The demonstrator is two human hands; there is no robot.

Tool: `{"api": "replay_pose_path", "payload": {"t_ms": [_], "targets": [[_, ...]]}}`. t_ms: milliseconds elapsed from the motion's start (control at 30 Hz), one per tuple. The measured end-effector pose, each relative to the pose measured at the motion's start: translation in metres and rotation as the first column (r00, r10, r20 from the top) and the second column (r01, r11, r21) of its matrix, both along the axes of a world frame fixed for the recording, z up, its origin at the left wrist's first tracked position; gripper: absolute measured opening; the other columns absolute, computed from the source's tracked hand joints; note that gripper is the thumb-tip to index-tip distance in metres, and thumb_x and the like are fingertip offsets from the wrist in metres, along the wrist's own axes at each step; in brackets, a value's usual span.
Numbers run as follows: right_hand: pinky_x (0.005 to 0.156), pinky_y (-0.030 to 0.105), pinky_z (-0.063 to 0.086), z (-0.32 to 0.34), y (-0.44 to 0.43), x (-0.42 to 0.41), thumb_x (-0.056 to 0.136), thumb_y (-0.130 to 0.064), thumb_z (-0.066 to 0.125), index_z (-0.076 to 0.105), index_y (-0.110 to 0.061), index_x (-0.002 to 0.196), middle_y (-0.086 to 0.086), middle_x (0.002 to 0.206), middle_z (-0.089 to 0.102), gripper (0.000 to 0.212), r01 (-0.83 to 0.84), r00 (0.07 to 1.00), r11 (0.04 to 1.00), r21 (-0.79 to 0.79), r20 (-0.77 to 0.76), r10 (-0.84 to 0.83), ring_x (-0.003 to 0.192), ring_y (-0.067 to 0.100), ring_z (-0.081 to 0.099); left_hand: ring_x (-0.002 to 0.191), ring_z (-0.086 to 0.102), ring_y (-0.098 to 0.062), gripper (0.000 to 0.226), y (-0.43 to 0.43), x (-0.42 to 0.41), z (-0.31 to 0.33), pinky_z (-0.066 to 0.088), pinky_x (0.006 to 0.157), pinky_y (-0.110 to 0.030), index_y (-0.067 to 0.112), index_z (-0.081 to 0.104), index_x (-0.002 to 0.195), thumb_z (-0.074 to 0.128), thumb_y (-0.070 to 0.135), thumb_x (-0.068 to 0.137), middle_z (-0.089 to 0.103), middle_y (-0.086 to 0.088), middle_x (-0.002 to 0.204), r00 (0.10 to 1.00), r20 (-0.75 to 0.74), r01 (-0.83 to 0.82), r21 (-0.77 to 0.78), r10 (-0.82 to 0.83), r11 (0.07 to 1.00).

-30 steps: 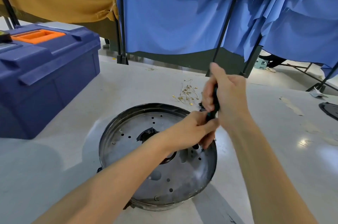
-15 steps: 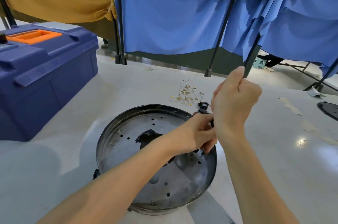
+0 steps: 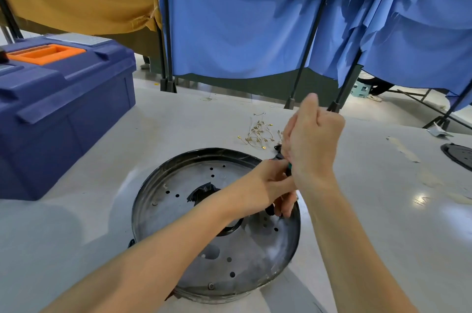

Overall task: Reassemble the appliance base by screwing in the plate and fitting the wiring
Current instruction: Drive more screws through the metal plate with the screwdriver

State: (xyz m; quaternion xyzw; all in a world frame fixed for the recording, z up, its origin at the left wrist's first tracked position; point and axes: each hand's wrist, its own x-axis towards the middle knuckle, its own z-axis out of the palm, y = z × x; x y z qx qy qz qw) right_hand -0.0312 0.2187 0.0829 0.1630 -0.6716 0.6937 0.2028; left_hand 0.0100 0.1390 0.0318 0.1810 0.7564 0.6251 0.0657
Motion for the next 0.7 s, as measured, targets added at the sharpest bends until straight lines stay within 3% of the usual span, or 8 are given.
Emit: {"api": "replay_pose_path", "payload": {"t_ms": [67, 133, 300, 400, 500, 567, 633, 700], "targets": [[0.035, 0.021, 0.026, -0.004, 0.001, 0.004, 0.102, -0.019, 0.035, 0.039, 0.002, 0.04, 0.006, 0.031, 0.032, 0.066, 0.105, 0.994, 0.994, 0.001, -0.029, -0.105, 0.027, 0.018, 0.032, 0.053, 0.049, -0.022, 0.035, 0.002, 0.0, 0.001, 0.045, 0.057, -0.03, 0.01, 0.046, 0.066, 0.041, 0.01, 0.1, 0.05, -0.012, 0.056, 0.999, 0.011, 0.033, -0.042, -0.033, 0.999], [0.035, 0.02, 0.025, 0.002, 0.014, 0.0, 0.1, -0.018, 0.042, 0.039, -0.006, 0.037, 0.003, 0.031, 0.033, 0.064, -0.106, 0.991, 0.992, -0.066, 0.078, 0.111, 0.026, 0.018, 0.028, 0.052, 0.045, -0.024, 0.037, 0.004, -0.001, 0.002, 0.042, 0.054, -0.029, 0.007, 0.041, 0.066, 0.041, 0.016, 0.103, 0.046, -0.013, 0.057, 0.999, 0.035, 0.031, -0.056, -0.029, 0.998], [0.03, 0.017, 0.018, 0.024, 0.036, -0.015, 0.099, -0.026, 0.046, 0.033, -0.011, 0.036, 0.002, 0.03, 0.026, 0.065, -0.75, 0.562, 0.633, -0.192, 0.32, 0.763, 0.023, 0.014, 0.022, 0.047, 0.043, -0.017, 0.042, 0.006, -0.004, 0.001, 0.04, 0.053, -0.029, 0.009, 0.041, 0.062, 0.044, 0.021, 0.102, 0.043, -0.012, 0.054, 0.998, 0.063, 0.03, -0.074, -0.025, 0.997], [0.034, 0.012, 0.013, 0.018, 0.022, -0.013, 0.102, -0.02, 0.043, 0.032, -0.011, 0.037, 0.0, 0.029, 0.023, 0.067, -0.618, 0.719, 0.765, -0.185, 0.262, 0.644, 0.023, 0.012, 0.016, 0.047, 0.046, -0.019, 0.043, 0.005, -0.005, 0.002, 0.041, 0.05, -0.027, 0.008, 0.044, 0.06, 0.046, 0.022, 0.1, 0.046, -0.01, 0.051, 0.998, 0.062, -0.005, -0.045, 0.007, 0.999], [0.035, 0.015, 0.021, 0.006, 0.005, 0.0, 0.103, -0.02, 0.04, 0.036, -0.012, 0.034, -0.001, 0.029, 0.028, 0.069, -0.228, 0.969, 0.971, -0.065, 0.078, 0.233, 0.023, 0.014, 0.024, 0.051, 0.049, -0.025, 0.037, 0.003, -0.002, 0.001, 0.041, 0.05, -0.025, 0.005, 0.049, 0.065, 0.045, 0.017, 0.1, 0.051, -0.011, 0.051, 0.999, 0.018, -0.035, -0.021, 0.036, 0.999], [0.035, 0.018, 0.027, 0.0, -0.002, 0.006, 0.103, -0.021, 0.036, 0.038, -0.008, 0.034, -0.004, 0.028, 0.032, 0.07, 0.018, 1.0, 1.0, -0.02, -0.015, -0.018, 0.025, 0.014, 0.032, 0.055, 0.05, -0.027, 0.032, 0.003, 0.001, 0.002, 0.042, 0.052, -0.026, -0.001, 0.051, 0.07, 0.041, 0.01, 0.099, 0.053, -0.013, 0.053, 1.0, -0.006, -0.031, -0.056, 0.031, 0.998], [0.035, 0.018, 0.027, 0.001, 0.002, 0.005, 0.102, -0.019, 0.038, 0.038, -0.006, 0.036, -0.002, 0.029, 0.033, 0.067, 0.007, 1.0, 0.999, -0.045, 0.021, -0.006, 0.025, 0.015, 0.031, 0.054, 0.047, -0.026, 0.036, 0.004, 0.003, 0.003, 0.042, 0.056, -0.031, 0.001, 0.047, 0.066, 0.038, 0.009, 0.099, 0.05, -0.015, 0.054, 1.0, -0.008, -0.017, -0.086, 0.016, 0.996], [0.036, 0.019, 0.025, 0.011, 0.016, -0.004, 0.1, -0.02, 0.046, 0.037, -0.007, 0.038, 0.004, 0.031, 0.03, 0.064, -0.311, 0.931, 0.946, -0.093, 0.169, 0.323, 0.026, 0.018, 0.026, 0.05, 0.044, -0.025, 0.041, 0.006, 0.002, 0.005, 0.04, 0.056, -0.032, 0.003, 0.045, 0.065, 0.039, 0.018, 0.104, 0.046, -0.016, 0.055, 1.0, 0.006, -0.01, -0.073, 0.011, 0.997]]}}
